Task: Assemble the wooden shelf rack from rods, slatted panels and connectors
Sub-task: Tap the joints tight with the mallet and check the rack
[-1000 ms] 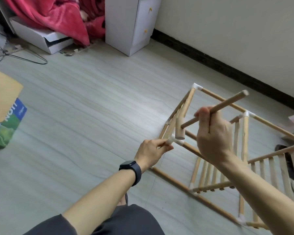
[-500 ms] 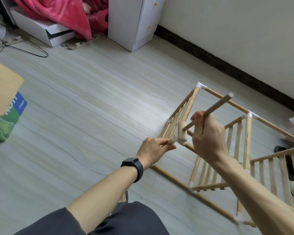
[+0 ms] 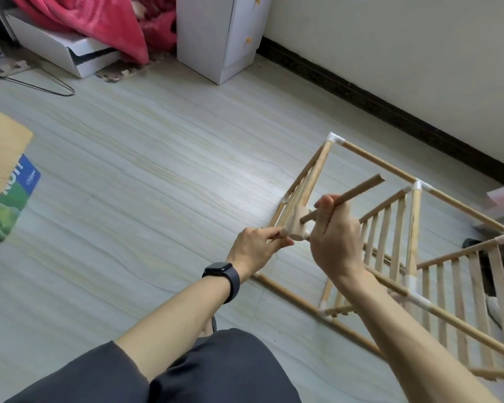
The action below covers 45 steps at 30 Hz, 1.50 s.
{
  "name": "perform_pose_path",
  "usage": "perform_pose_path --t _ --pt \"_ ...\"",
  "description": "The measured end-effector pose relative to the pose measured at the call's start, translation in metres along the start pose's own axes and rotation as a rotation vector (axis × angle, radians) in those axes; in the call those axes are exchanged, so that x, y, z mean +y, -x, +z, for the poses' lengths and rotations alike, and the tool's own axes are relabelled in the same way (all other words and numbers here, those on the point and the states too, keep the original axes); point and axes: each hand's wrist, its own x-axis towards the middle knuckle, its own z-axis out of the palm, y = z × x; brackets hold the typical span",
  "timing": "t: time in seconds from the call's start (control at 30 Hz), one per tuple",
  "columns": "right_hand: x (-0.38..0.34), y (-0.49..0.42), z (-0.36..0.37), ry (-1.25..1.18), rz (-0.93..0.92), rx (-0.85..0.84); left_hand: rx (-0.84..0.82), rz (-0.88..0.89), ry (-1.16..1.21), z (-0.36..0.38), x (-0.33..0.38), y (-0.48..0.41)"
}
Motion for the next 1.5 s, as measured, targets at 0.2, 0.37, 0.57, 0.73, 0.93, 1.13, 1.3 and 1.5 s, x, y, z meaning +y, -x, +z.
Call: perform_pose_path --t 0.2,0.37,0.57,0.73,0.93,1.13,1.3,1.5 --pt "-0.012 -0.023 -0.005 -0.127 -0.163 0.175 0.007 0.032 -0.022 -0.001 -0.001 0.000" --pt "-0.009 -0.002 0.008 -0.010 0.104 -0.032 -0.053 -0.031 0.052 -0.003 0.003 0.001" --pt "-0.014 -0.022 -0.039 -0.247 0.201 0.077 -0.240 -0.034 0.033 -0.032 0.008 0.003" --pt "-0.009 -0.020 -0.070 -0.636 0.385 -0.192 -0.378 -0.094 0.017 -0.070 0.004 0.013" --pt "-0.012 -0.012 -0.061 -0.783 0.574 -0.211 -0.658 -0.369 -0.123 -0.131 0.023 -0.021" --pt "0.009 -0.019 -0.057 -0.888 0.584 -0.218 -0.185 -0.298 -0.094 -0.108 0.078 -0.093" --pt "0.031 -0.044 -0.058 -1.094 0.717 -0.207 -0.169 -0.343 -0.259 -0.055 0.095 -0.130" --pt "0.060 -0.078 -0.035 -0.603 0.708 -0.197 -0.032 -0.294 -0.454 -0.026 0.076 -0.138"
